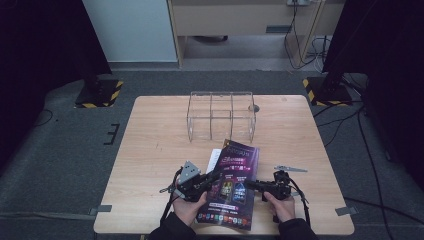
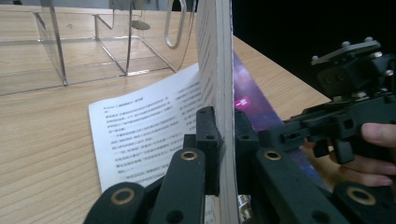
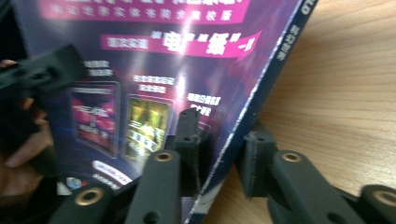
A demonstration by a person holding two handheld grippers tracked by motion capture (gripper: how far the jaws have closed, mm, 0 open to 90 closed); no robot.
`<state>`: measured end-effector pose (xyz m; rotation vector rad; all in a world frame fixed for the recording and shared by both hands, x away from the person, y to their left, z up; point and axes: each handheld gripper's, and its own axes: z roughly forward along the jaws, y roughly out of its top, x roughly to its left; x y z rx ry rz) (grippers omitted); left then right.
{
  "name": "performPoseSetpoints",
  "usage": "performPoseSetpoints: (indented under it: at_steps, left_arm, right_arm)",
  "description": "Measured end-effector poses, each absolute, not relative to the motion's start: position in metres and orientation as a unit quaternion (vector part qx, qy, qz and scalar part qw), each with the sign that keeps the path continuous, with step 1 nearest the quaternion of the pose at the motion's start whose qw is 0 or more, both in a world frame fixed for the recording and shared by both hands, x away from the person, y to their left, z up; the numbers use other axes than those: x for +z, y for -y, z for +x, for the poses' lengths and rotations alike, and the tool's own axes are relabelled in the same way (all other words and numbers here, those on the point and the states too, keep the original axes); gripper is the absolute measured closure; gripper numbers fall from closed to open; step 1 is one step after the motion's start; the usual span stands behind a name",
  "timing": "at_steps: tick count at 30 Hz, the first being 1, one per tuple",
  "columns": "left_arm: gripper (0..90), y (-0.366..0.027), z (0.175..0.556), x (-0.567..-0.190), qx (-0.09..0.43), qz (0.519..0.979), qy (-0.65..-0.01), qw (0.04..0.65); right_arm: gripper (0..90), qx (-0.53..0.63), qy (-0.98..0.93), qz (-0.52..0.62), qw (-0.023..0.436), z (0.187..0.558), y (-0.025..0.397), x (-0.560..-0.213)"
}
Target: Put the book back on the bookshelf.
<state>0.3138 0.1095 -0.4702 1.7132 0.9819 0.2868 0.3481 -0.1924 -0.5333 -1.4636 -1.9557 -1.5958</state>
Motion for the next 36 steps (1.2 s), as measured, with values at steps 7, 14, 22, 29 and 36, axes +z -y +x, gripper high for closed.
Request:
performPoseSetpoints:
  at_steps: [7,14,22,29,36]
  left_arm:
    - [84.6,-0.113,0.315,-0.471,0.126,0.723,-0.417,0.536]
    - [83.4,-0.118,0.319,-0.475,0.125,0.721,-0.429,0.53]
    - [75.1,-0.121,0.324,-0.481,0.116,0.723,-0.437,0.523]
    - [61.8,-0.123,0.327,-0.485,0.113,0.716,-0.442,0.529]
    - [51.2,-0.132,0.33,-0.488,0.124,0.717,-0.45,0.519]
  right_arm:
    - [78.4,-0.555,0.653,-0.5,0.129,0.345,0.195,-0.528]
    - [82.6,-0.573,0.642,-0.495,0.12,0.343,0.199,-0.518]
    - [84.4,-0.583,0.646,-0.481,0.106,0.341,0.202,-0.503]
    - [84.5,-0.599,0.645,-0.465,0.092,0.34,0.205,-0.487]
    - [84.5,-0.608,0.648,-0.453,0.076,0.34,0.202,-0.472]
